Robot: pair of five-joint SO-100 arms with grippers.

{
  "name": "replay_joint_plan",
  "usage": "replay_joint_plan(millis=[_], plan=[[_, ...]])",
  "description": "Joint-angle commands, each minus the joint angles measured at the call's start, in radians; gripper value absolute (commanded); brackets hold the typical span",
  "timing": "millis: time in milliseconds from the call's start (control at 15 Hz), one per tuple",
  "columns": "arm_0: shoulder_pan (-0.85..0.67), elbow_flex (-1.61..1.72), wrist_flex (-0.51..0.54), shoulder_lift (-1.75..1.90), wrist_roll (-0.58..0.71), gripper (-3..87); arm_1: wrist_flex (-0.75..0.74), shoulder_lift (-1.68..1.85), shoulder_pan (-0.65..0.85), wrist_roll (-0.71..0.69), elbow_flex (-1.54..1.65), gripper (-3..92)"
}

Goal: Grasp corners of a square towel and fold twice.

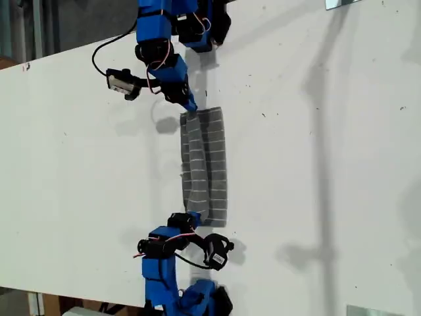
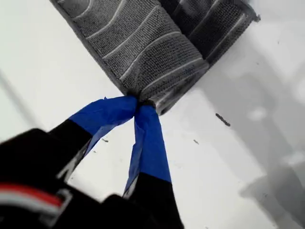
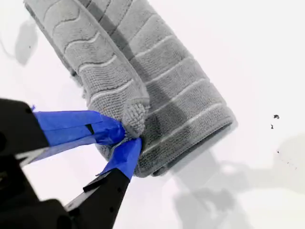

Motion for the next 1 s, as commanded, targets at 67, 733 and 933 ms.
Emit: replay_joint_plan(millis=[67, 733, 933], plan=[[-0.074, 0.137, -0.155, 0.035, -0.008, -0.2, -0.060, 0.011, 0.052, -0.048, 0.025, -0.1], [-0.193, 0.066, -0.110, -0.034, 0.132, -0.1, -0.110, -0.245, 0.127, -0.172, -0.121, -0.1], [-0.147, 0.043, -0.071, -0.029, 0.123, -0.1, -0.061, -0.218, 0.072, -0.166, -0.150, -0.1]])
